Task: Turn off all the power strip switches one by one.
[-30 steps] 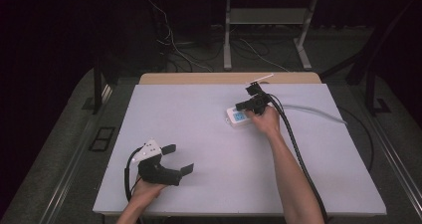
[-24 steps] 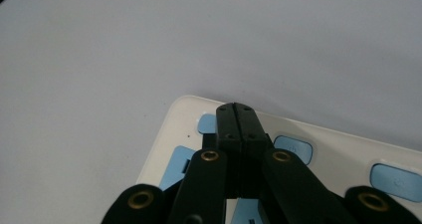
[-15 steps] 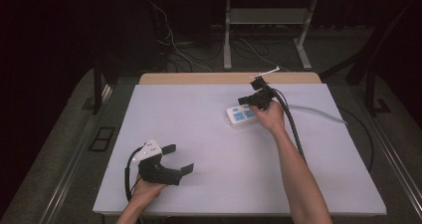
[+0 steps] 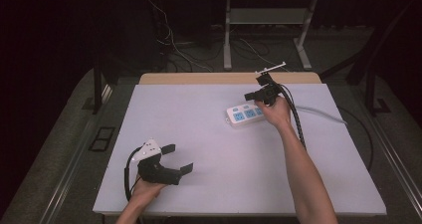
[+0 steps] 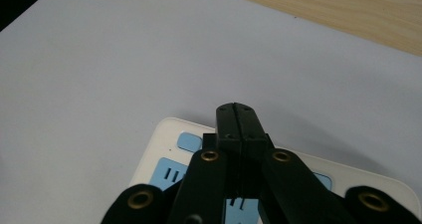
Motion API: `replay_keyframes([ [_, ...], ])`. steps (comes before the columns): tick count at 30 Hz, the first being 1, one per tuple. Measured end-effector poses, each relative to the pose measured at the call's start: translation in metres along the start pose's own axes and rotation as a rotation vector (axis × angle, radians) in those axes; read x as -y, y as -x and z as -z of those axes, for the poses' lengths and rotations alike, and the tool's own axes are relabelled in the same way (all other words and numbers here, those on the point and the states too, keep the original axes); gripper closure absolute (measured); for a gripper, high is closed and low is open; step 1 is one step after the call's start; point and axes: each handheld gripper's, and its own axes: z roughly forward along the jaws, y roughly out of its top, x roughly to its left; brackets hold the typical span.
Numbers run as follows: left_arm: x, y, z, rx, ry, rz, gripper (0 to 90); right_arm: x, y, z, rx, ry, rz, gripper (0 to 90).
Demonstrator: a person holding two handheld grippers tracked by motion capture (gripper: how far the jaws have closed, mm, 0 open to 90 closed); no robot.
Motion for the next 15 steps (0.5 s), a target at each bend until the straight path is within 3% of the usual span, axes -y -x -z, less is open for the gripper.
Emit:
replay_keyframes([
  [15,0.000,-0.002,0.001,-0.003,0.006,0.005,0.0,0.008,0.009,-0.017,-0.002,-0.036,-0.021,90.0],
])
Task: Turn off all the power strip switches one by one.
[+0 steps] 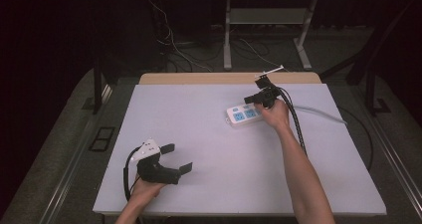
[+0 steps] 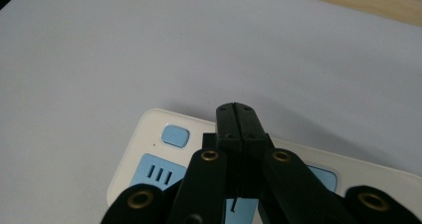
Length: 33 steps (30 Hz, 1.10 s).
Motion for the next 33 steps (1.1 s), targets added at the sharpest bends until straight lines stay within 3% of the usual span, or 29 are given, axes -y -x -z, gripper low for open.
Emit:
replay_keyframes([
  [13,0.000,0.000,0.000,0.001,0.000,0.000,0.0,0.007,0.005,-0.008,-0.009,-0.012,-0.030,90.0],
  [33,0.000,0.003,-0.002,0.006,-0.007,-0.011,0.0,0.012,0.002,-0.008,0.012,0.013,-0.017,90.0],
])
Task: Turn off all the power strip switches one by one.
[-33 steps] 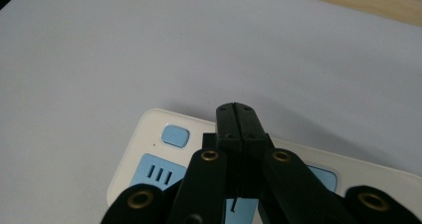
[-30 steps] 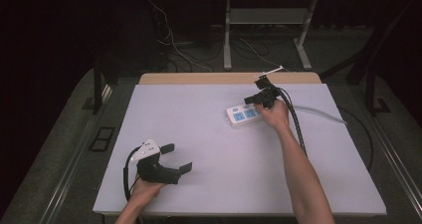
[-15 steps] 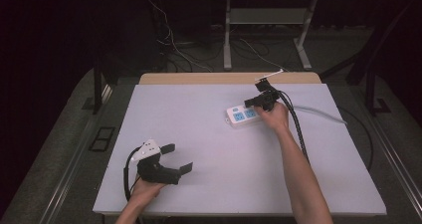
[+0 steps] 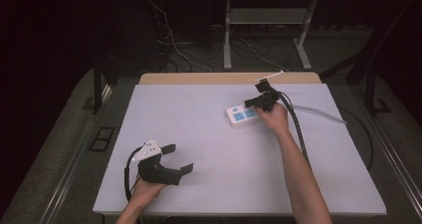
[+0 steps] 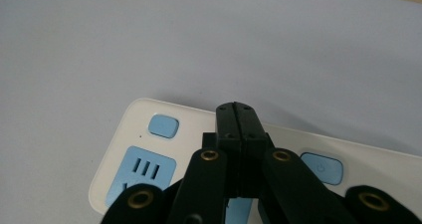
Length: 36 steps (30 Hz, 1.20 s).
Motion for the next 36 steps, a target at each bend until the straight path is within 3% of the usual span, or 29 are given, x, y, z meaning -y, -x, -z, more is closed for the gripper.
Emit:
replay_keyframes([
  [8,-0.0001,0.0010,-0.0001,-0.001,0.001,0.000,0.0,-0.0004,-0.0051,-0.0011,0.040,-0.011,0.020,90.0],
  [16,0.0001,0.0007,-0.0006,0.001,-0.002,-0.001,0.0,0.0035,-0.0020,-0.0007,0.019,0.017,0.009,90.0],
  [36,-0.0004,-0.0021,0.0016,-0.006,0.008,0.006,0.0,-0.0009,-0.0038,0.0032,0.016,0.015,0.008,90.0],
])
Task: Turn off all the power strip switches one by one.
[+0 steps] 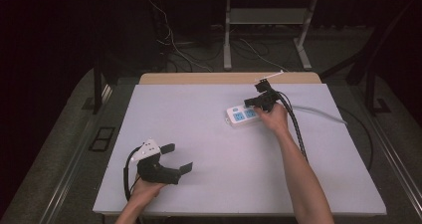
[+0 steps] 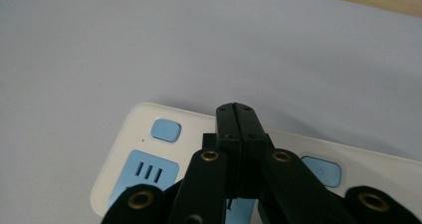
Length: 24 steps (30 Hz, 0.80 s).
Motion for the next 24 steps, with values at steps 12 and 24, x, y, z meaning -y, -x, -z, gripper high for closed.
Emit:
replay_keyframes([
  [12,0.000,0.000,-0.001,0.002,0.000,0.001,0.0,-0.009,0.007,0.029,-0.009,0.038,0.002,90.0],
  [24,0.000,0.000,0.000,0.000,0.000,0.001,0.0,-0.017,0.020,0.049,0.012,0.062,-0.019,90.0],
])
